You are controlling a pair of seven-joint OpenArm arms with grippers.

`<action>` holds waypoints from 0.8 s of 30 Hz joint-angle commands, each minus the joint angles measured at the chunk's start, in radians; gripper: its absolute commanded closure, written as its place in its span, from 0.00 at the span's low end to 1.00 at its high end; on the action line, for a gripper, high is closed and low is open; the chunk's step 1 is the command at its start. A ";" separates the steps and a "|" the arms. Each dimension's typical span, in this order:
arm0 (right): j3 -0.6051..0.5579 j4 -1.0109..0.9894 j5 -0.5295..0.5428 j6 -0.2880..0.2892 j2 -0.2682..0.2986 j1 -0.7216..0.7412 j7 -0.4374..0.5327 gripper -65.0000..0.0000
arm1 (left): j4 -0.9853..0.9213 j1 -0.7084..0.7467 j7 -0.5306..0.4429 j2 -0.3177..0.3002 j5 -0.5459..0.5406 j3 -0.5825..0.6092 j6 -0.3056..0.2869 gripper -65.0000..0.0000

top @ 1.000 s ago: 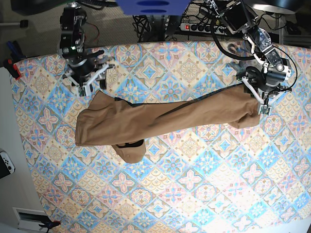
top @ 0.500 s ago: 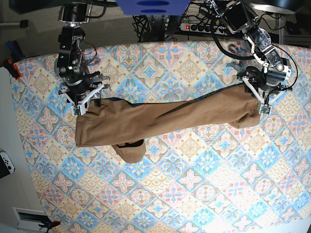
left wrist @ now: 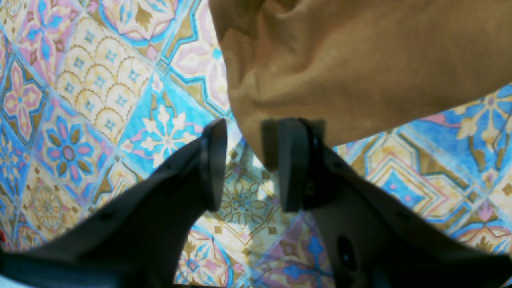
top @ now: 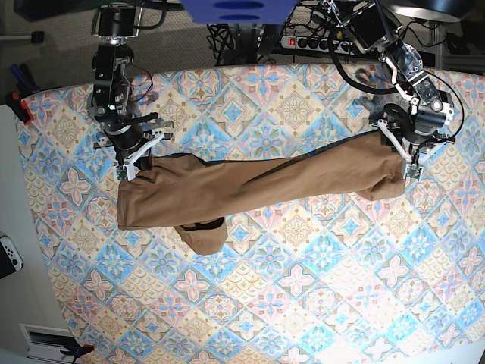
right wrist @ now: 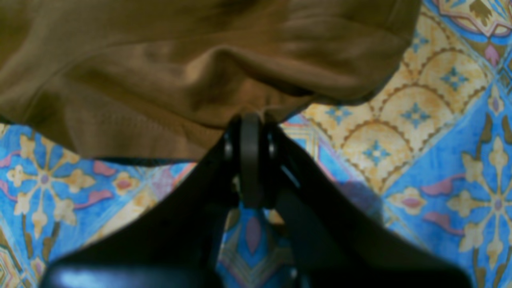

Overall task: Layout the t-shirt on the table in an organized manner, then fold the t-shirt properly
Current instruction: 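Regrasp the shirt edge with the right gripper and adjust the left grip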

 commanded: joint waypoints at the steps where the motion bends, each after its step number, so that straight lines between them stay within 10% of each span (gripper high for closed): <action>1: -0.001 0.010 0.001 0.006 0.000 0.002 -0.034 1.00 | 0.017 -0.009 -0.012 -0.009 -0.005 0.000 0.005 0.68; 24: 0.099 0.377 -0.001 0.005 -0.035 -0.251 0.013 1.00 | 0.019 0.044 -0.012 -0.007 -0.014 0.003 0.005 0.68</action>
